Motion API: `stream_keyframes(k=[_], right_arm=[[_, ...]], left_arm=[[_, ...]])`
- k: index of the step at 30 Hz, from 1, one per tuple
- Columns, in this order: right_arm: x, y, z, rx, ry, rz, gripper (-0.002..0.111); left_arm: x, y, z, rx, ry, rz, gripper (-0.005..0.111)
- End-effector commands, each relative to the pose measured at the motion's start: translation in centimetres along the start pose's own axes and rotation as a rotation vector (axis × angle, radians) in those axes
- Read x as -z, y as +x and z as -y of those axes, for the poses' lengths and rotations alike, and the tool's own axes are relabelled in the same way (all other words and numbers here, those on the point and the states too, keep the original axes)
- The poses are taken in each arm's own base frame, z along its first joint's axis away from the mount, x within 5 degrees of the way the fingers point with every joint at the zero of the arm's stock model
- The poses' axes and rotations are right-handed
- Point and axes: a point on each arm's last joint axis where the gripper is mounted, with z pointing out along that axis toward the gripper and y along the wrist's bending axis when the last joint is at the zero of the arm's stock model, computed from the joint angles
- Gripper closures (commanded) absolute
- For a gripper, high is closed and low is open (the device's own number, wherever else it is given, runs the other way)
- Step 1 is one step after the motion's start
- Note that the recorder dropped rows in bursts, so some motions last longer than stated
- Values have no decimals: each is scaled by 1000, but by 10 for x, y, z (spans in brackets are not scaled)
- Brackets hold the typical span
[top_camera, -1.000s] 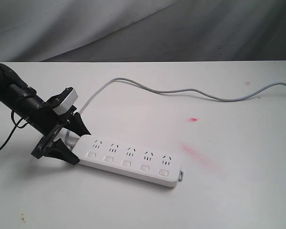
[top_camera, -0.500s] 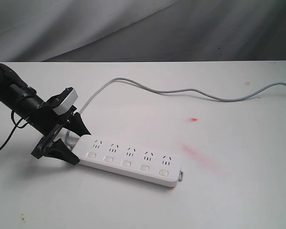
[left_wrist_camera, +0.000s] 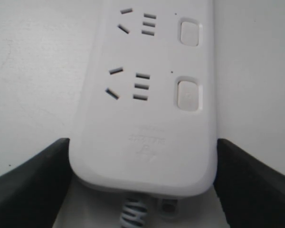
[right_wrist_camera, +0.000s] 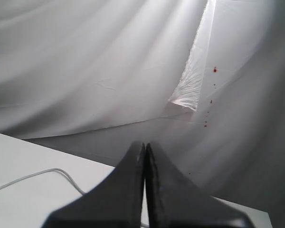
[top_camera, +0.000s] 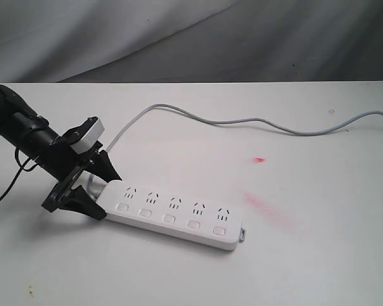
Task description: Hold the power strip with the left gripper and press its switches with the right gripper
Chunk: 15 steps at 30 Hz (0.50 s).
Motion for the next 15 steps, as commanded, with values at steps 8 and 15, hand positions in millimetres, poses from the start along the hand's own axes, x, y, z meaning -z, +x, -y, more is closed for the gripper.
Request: stream_keyframes(k=[8,15], right_arm=[[0,0,0,-7,8,9,108],[1,0,-3,-257,99,-6,108]], left_arm=[[-8,10,5,11,50,-59,61],[-8,10,5,11,50,-59,61]])
